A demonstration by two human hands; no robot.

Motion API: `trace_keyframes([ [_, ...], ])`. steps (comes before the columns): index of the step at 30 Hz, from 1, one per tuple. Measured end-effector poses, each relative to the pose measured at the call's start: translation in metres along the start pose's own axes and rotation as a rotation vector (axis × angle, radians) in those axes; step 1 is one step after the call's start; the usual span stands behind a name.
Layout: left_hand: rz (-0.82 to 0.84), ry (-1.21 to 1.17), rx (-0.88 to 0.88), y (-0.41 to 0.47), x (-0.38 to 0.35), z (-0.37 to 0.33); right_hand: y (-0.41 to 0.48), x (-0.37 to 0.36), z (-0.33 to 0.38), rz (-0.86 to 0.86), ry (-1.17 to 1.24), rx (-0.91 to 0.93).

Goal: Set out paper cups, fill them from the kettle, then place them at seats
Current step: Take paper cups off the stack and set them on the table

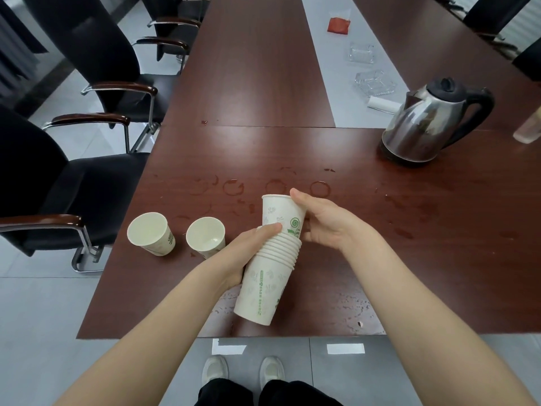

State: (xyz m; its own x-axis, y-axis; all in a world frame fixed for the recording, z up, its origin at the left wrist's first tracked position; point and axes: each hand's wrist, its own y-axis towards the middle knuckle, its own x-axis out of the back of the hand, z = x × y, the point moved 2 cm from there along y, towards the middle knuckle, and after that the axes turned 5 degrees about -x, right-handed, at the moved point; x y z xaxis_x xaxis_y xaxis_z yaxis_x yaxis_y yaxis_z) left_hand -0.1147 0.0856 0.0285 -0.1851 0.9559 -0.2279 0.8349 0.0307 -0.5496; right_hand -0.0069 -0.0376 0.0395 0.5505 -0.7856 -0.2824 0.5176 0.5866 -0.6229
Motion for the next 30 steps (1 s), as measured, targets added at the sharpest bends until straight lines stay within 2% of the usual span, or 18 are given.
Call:
trace_keyframes([
  [8,-0.114,-0.043,0.005,-0.01,0.021,0.01,0.011,0.004,0.006,-0.132,-0.006,0.174],
  [12,-0.209,-0.104,0.01,-0.023,0.037,0.009,0.025,0.005,-0.008,-0.249,-0.107,0.271],
  [22,-0.331,-0.217,-0.082,-0.037,0.061,-0.005,0.041,-0.016,-0.05,-0.184,-0.31,0.289],
  [30,-0.319,-0.216,-0.092,-0.04,0.059,0.002,0.046,-0.017,-0.063,-0.256,-0.489,0.315],
])
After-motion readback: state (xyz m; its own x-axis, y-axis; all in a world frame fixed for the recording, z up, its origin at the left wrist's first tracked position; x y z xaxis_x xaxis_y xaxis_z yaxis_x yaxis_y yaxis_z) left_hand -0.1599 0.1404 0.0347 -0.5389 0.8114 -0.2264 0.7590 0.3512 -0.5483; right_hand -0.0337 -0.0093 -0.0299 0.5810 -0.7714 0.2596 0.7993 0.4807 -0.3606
